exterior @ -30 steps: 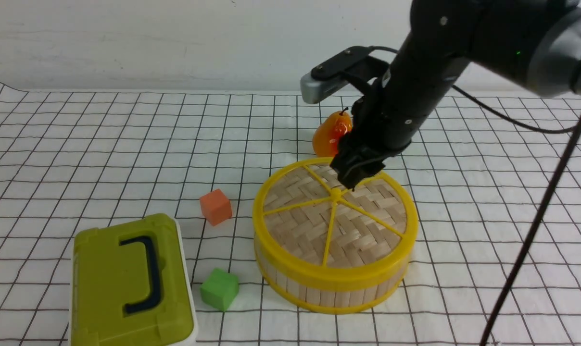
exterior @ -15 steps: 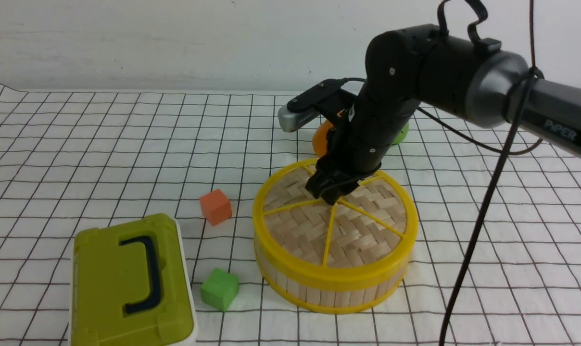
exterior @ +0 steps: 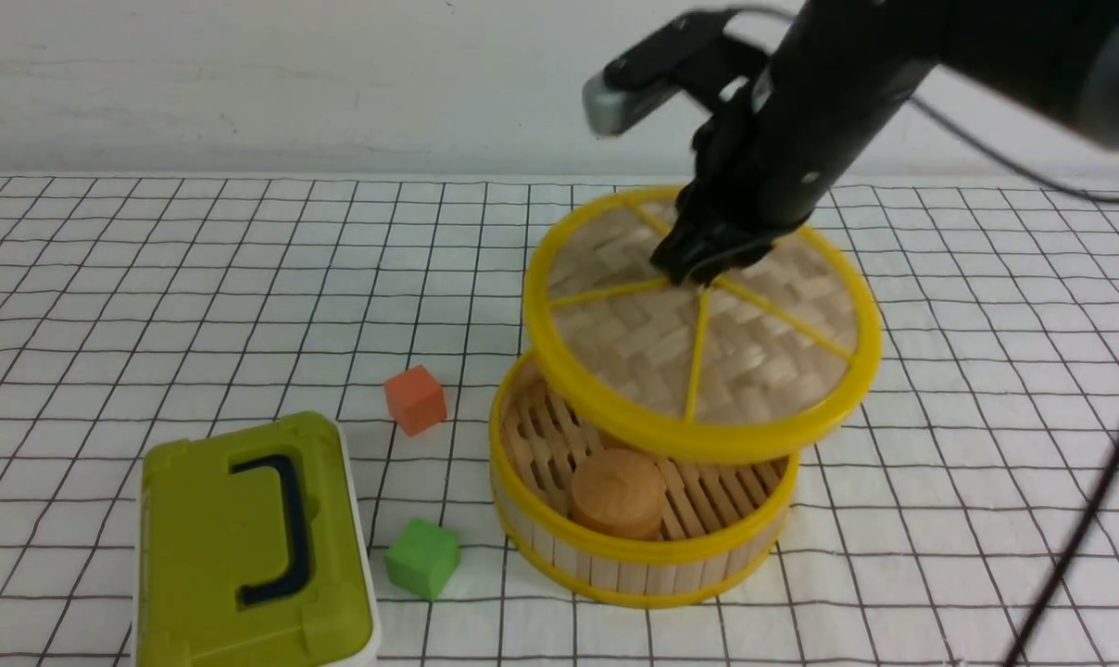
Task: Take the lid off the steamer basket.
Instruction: Use the right arm to place the steamer lid on the table
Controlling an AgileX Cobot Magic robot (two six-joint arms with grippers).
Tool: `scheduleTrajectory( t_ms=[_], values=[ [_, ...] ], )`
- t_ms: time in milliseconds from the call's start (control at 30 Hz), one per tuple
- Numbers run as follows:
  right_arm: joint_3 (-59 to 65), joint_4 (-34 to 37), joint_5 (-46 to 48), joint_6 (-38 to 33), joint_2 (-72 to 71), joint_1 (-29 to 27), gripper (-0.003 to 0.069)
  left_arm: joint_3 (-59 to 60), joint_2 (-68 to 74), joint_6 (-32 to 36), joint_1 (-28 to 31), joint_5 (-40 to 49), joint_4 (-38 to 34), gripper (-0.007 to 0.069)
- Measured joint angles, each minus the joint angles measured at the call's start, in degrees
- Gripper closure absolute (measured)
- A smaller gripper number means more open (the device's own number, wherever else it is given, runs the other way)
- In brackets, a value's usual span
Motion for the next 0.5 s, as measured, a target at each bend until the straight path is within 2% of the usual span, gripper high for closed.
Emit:
scheduleTrajectory(
  t_ms=[67,267,300,367,400,500],
  values=[
    [0.0,-2.26,1.87,1.37,-3.37,-1.2,0.0555,0.0,0.0,0.0,0.0,0.0,0.0,0.0385],
    [4.09,-4.52,4.13,6.49,-9.37,-10.98,0.0555,0.0,0.0,0.0,0.0,0.0,0.0,0.0385],
    [7.02,-3.68,3.33,7.2,-10.18,-14.69,0.0555,0.0,0.0,0.0,0.0,0.0,0.0,0.0385],
    [8.81,-2.65,2.29,7.5,-10.34,-17.27,0.0555,0.0,0.0,0.0,0.0,0.0,0.0,0.0385],
    [12.31,-0.24,0.09,7.62,-10.26,-20.67,0.0555,0.0,0.0,0.0,0.0,0.0,0.0,0.0385],
    [16.85,2.39,-3.91,7.73,-9.62,-23.63,0.0555,0.0,0.0,0.0,0.0,0.0,0.0,0.0385]
  ],
)
